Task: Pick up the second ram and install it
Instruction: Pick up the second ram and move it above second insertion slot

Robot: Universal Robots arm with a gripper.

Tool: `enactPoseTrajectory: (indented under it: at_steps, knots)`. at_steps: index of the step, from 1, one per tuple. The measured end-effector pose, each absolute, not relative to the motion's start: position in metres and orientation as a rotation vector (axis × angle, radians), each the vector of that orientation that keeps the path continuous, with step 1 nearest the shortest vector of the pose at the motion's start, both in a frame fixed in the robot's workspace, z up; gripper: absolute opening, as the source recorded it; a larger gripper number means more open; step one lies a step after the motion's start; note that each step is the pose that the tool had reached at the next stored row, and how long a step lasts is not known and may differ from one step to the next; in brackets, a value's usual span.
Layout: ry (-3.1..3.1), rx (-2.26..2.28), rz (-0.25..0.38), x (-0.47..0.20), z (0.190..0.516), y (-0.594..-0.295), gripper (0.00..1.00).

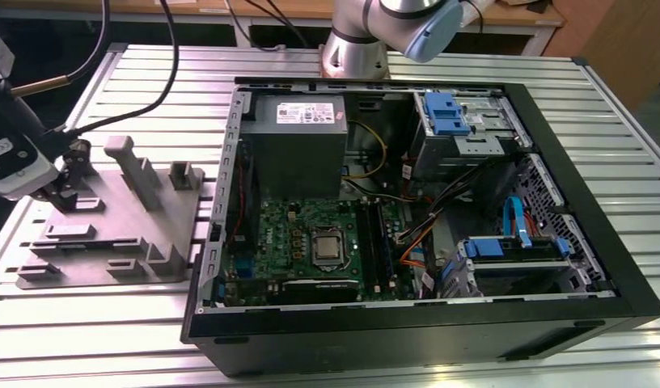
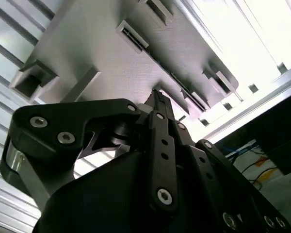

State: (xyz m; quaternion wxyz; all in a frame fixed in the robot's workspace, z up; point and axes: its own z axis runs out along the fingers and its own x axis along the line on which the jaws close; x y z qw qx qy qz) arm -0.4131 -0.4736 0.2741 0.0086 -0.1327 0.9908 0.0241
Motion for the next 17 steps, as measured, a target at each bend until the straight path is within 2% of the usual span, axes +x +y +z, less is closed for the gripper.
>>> enactPoseTrajectory:
  at_steps: [17]
  knots:
    - [3.002, -0.888, 0.079, -0.4131, 0.2671, -0.4736, 0.1]
